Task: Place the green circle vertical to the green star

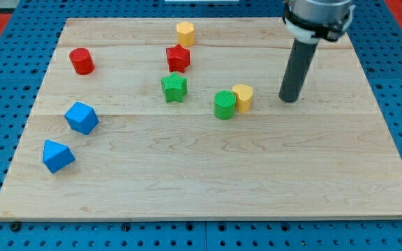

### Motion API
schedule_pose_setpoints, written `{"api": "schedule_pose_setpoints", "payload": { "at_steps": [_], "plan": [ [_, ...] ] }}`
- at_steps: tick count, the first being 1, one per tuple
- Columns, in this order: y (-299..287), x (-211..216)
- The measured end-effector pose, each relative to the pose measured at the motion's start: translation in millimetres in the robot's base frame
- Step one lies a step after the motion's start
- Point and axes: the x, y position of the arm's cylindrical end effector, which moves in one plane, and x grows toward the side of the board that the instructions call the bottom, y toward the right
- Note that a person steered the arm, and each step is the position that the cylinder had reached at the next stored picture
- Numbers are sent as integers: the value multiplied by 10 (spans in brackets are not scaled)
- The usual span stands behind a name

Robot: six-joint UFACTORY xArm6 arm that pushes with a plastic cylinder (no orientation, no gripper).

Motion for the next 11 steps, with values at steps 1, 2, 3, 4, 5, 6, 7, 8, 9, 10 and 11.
{"api": "schedule_pose_setpoints", "payload": {
  "at_steps": [1, 2, 3, 4, 5, 6, 7, 8, 9, 10, 11],
  "plan": [
    [-463, -90],
    [-665, 421],
    [-567, 642],
    [-1003, 407],
    [-1023, 60],
    [-1271, 213],
    [-1545, 237],
    [-1447, 260],
    [-1266, 576],
    [-1421, 584],
    [-1510, 500]
  ]
}}
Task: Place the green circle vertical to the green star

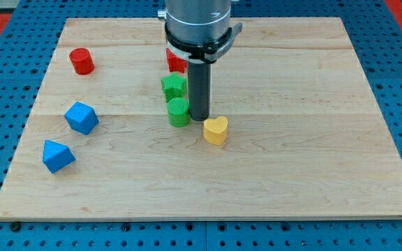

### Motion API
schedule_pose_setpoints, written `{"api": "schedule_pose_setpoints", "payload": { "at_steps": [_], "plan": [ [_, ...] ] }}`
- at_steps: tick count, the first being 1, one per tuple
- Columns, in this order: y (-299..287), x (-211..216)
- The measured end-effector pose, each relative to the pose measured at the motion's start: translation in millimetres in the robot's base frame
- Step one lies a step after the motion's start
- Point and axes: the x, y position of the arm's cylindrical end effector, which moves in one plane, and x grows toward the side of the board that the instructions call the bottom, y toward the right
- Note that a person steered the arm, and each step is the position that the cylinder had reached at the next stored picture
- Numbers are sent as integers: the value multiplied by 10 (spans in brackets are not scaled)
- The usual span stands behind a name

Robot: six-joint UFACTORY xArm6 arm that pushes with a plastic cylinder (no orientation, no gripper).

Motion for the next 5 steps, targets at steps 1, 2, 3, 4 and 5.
{"api": "schedule_pose_setpoints", "payload": {
  "at_steps": [1, 2, 3, 4, 5],
  "plan": [
    [-29, 0],
    [-13, 19],
    [-53, 2],
    [-85, -208],
    [165, -694]
  ]
}}
